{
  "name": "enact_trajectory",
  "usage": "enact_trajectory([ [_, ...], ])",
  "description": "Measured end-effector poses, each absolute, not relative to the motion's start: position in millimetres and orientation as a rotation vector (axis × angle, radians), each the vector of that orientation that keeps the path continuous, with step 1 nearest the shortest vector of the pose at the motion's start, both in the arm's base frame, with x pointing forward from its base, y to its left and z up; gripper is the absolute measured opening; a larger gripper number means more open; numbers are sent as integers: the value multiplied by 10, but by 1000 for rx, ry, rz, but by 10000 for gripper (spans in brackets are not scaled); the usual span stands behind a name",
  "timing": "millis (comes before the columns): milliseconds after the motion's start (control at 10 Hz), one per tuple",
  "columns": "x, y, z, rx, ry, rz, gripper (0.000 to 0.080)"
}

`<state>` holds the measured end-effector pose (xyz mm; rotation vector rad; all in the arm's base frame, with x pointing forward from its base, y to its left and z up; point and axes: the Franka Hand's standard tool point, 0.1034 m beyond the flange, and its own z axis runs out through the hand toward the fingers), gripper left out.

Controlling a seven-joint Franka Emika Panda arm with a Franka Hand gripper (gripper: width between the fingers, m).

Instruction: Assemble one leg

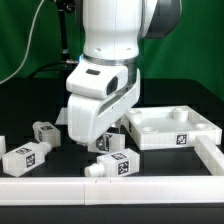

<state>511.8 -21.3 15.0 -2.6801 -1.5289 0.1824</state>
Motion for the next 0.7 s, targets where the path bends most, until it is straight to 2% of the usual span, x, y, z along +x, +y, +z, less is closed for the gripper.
enact_trajectory([
  [100, 5118, -213, 150, -2680, -1529, 182, 279],
  [300, 5036, -273, 185, -2709, -1509, 157, 279],
  [700, 4396, -604, 431, -2788, -1360, 201, 279],
])
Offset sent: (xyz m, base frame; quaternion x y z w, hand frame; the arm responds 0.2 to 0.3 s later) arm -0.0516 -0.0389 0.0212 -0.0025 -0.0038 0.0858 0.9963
